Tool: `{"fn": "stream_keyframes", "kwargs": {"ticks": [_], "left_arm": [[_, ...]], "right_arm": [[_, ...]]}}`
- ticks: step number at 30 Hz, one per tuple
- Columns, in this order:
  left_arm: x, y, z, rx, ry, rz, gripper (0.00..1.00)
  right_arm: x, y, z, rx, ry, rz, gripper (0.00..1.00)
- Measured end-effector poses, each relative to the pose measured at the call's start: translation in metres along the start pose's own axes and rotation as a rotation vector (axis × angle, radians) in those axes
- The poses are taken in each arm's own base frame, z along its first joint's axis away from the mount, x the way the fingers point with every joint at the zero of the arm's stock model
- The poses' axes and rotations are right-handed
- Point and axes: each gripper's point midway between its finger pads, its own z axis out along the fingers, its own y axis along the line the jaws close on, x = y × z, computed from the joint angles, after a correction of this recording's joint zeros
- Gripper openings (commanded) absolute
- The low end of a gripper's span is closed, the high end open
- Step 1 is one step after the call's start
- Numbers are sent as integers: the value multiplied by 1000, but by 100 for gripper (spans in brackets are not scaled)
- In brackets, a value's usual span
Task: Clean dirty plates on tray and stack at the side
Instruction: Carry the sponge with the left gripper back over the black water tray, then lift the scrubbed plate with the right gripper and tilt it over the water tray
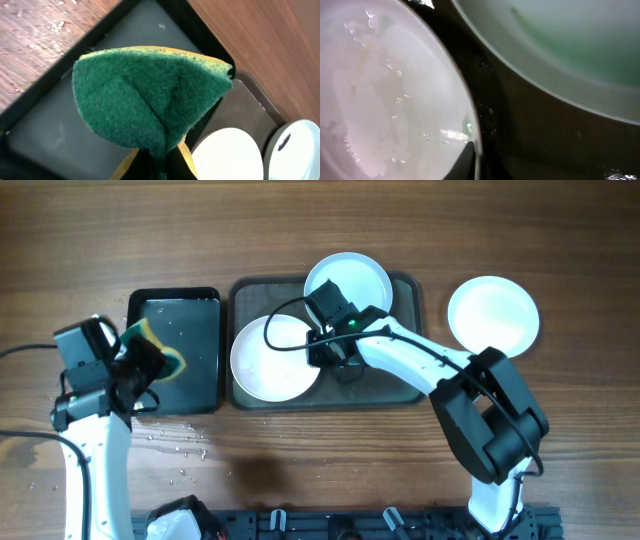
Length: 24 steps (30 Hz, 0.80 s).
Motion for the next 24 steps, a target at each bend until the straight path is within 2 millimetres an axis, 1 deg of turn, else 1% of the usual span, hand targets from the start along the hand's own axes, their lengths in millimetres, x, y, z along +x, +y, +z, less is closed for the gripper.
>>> {"fn": "stream_keyframes", "kwargs": {"ticks": [5, 15, 24], "left_arm": [[-4, 6, -1, -10, -9, -18, 4], [2, 16, -1, -59, 8, -25, 4], [3, 20, -2, -81, 10, -26, 4]], "right_arm": [[0, 0, 0, -1, -1, 0, 4], [-1, 0, 0, -2, -1, -5, 4], [1, 0, -6, 3, 6, -7, 4]]}}
